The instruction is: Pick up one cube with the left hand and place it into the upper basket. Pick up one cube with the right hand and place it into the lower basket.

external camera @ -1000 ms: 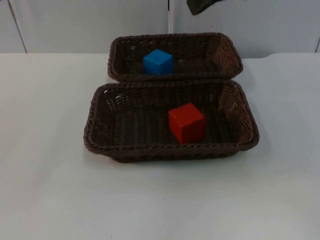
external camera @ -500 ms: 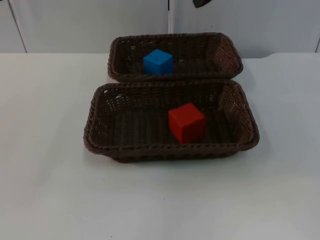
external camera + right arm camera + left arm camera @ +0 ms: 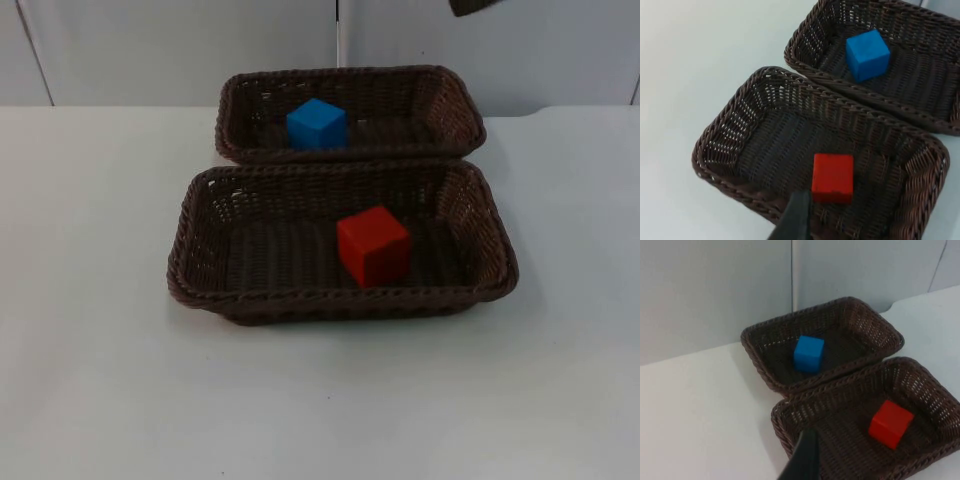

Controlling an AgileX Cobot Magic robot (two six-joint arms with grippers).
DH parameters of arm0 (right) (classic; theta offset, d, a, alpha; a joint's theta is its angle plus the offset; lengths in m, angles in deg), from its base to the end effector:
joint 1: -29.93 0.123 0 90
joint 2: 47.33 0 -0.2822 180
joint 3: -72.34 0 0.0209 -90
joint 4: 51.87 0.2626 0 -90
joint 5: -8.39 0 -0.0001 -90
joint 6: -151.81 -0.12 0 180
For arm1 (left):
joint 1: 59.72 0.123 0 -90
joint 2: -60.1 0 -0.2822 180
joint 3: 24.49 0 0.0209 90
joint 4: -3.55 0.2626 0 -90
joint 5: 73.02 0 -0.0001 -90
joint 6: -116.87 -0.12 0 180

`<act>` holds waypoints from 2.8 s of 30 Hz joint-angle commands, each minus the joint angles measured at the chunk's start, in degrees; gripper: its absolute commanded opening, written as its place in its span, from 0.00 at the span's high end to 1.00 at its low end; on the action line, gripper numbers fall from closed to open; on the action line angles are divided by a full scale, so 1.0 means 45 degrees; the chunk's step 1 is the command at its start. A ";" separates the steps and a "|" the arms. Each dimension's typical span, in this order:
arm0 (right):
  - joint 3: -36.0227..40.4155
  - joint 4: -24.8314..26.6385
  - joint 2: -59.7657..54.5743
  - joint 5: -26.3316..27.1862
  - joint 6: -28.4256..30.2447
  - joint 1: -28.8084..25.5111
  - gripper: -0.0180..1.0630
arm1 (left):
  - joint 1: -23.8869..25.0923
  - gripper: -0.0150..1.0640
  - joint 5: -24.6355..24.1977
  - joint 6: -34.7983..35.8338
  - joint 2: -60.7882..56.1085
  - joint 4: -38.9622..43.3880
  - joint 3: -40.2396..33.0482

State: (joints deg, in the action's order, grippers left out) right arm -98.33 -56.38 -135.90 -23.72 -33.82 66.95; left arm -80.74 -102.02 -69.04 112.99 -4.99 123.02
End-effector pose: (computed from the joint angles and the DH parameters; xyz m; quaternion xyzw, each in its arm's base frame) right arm 0.2807 0.2054 0.3127 -0.2656 0.8661 0.1228 0.4053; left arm 0.1827 -0.0795 0.3411 0.1610 0.8233 -0.1361 0.5270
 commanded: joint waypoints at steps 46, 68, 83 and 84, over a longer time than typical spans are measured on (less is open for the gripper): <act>0.7569 -0.0028 1.0293 0.1958 0.0351 0.0078 0.23 | -0.0046 0.25 -0.5248 0.0112 -0.8253 0.0764 -0.2058; 0.7763 -0.0028 1.5354 -0.1598 0.0492 0.0078 0.23 | -0.0046 0.25 -0.6475 0.0665 -1.0006 0.1288 -0.3188; 0.7763 -0.0008 1.7585 -0.5139 0.0492 0.0078 0.23 | -0.0046 0.25 -0.7107 0.0771 -1.0006 0.1400 -0.3492; 0.7763 -0.0008 1.7757 -0.5363 0.0492 0.0078 0.23 | -0.0046 0.25 -0.7136 0.0771 -1.0006 0.1400 -0.3519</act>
State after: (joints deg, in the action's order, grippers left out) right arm -63.78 -56.38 -56.72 -46.41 -32.08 67.34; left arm -80.74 -133.92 -65.92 68.22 0.94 107.59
